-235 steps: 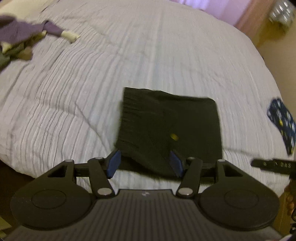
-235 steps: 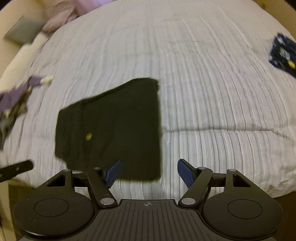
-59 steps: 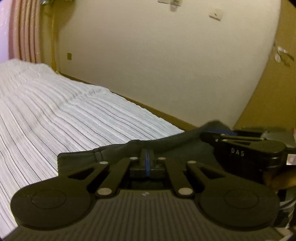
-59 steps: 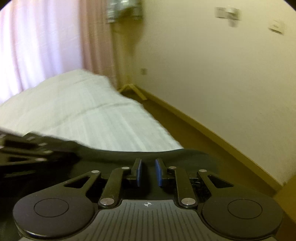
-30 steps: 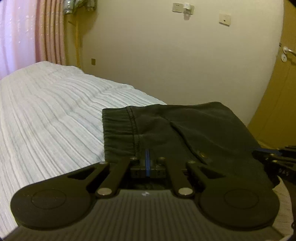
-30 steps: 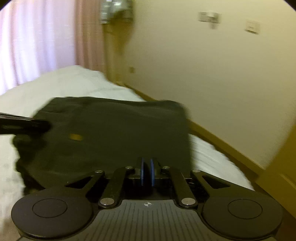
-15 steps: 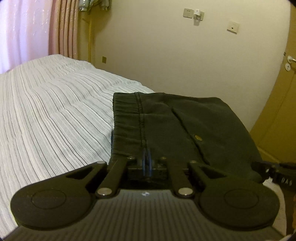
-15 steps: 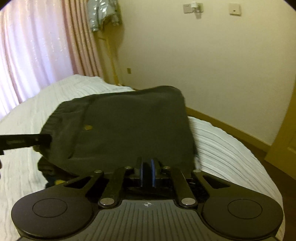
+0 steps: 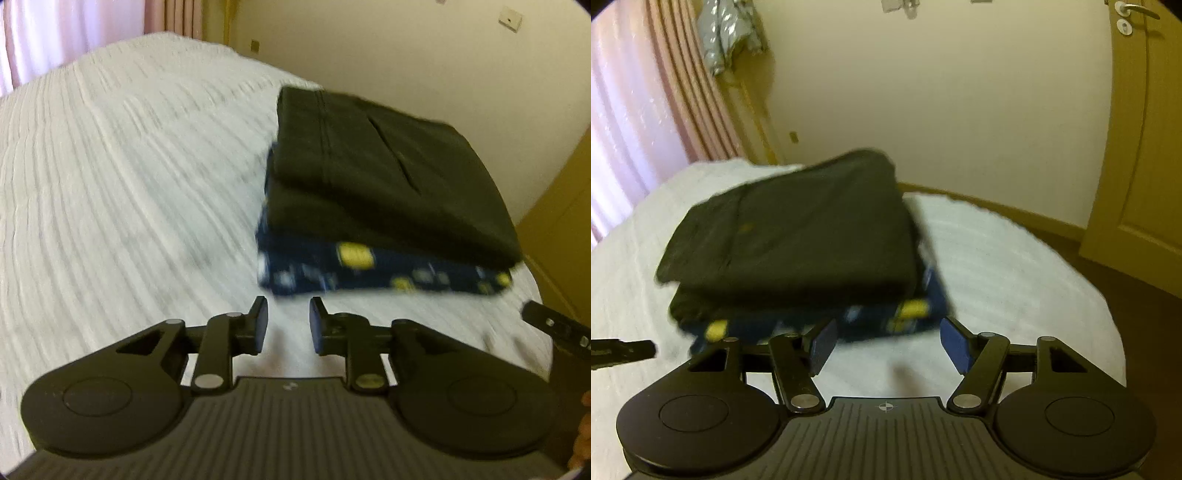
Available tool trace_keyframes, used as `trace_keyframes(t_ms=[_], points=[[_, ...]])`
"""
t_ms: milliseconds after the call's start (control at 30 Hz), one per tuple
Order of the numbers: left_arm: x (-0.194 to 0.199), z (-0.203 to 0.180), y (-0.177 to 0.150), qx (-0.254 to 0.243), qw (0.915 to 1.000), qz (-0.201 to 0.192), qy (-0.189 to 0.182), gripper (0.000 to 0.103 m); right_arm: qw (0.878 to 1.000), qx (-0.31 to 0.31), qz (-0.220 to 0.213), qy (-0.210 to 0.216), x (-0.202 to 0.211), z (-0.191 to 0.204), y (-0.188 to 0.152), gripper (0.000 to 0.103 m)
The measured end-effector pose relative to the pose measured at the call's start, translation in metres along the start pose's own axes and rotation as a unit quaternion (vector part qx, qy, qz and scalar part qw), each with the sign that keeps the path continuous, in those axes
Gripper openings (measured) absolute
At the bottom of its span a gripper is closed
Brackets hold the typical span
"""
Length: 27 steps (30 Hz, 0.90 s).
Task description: Fold clothes
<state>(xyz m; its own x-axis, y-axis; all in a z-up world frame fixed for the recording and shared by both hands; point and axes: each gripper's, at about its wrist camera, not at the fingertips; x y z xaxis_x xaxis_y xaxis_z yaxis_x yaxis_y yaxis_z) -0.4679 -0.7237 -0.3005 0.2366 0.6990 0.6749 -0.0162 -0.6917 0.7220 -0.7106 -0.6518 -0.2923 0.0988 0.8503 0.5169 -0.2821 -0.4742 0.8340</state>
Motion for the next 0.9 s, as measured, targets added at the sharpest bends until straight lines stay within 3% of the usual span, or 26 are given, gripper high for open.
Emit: trace_keyframes(t_ms=[300, 400, 633, 900], points=[[0.081, -0.014, -0.017, -0.036, 0.9989, 0.029, 0.006, 0.025, 1.0, -0.011, 0.017, -0.019, 0.069, 0.022, -0.004, 0.066], [0.119, -0.014, -0.013, -0.034, 0.9992, 0.019, 0.005, 0.026, 0.999, -0.013, 0.021, -0.022, 0.1, 0.031, -0.002, 0.066], [0.204, -0.018, -0.006, -0.054, 0.9985, 0.0, -0.013, 0.039, 1.0, -0.014, 0.016, -0.021, 0.174, 0.057, 0.011, 0.066], [0.279, -0.015, -0.002, -0.072, 0.997, -0.026, -0.012, 0.042, 1.0, -0.003, 0.002, -0.015, 0.244, 0.081, 0.026, 0.066]])
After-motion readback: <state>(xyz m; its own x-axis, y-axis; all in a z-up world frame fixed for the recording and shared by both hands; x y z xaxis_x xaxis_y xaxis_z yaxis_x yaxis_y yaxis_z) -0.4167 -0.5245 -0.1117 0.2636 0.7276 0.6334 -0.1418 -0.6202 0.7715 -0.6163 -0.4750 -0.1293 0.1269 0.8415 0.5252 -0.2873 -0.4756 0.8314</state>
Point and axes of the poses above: each gripper's, at about its wrist camera, not at the fingertips, and x roughly against the way its jaws point, z to its left, y to its top, and after that the axes turned 11 degrees about -z, right-handed
